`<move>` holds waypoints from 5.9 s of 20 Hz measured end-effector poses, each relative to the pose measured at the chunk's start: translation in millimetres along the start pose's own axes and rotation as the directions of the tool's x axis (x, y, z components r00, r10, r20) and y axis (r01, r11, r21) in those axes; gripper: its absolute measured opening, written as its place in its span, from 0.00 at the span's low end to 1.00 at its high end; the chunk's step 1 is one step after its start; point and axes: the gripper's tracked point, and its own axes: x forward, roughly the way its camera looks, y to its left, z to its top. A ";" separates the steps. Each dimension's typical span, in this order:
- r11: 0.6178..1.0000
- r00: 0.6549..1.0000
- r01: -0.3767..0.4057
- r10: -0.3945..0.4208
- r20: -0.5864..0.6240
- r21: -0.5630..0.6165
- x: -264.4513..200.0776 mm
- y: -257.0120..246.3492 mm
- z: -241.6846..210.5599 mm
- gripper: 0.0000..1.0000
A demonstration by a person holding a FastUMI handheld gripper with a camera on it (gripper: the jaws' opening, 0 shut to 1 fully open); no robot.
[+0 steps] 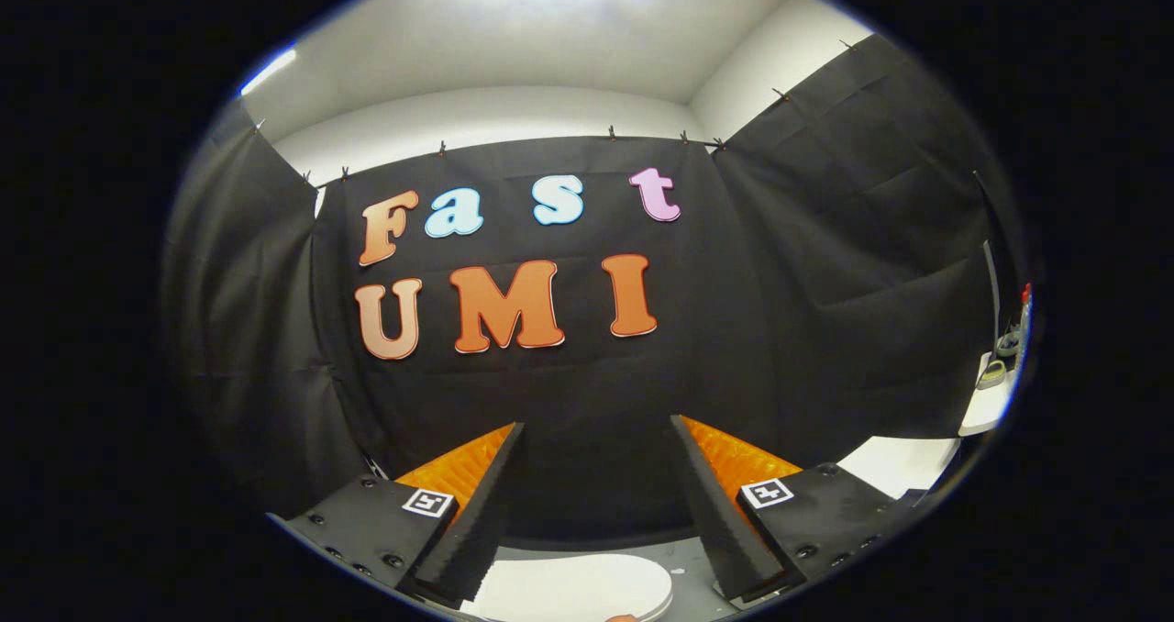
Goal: Open the toilet lid.
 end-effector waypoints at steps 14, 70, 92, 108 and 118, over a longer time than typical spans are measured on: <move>0.998 0.970 -0.035 0.023 -0.241 -0.045 -5.4 -39.0 -177.1 0.98; 0.676 0.594 0.549 0.097 -0.799 0.490 -67.7 -88.3 -575.0 0.08; 0.901 0.711 0.307 -0.004 -0.703 0.306 -30.1 47.2 -416.5 0.08; 0.982 0.776 0.113 0.007 -0.631 0.150 -30.9 157.1 -375.7 0.08; 0.999 0.813 0.024 0.005 -0.583 0.043 -34.3 219.8 -372.0 0.08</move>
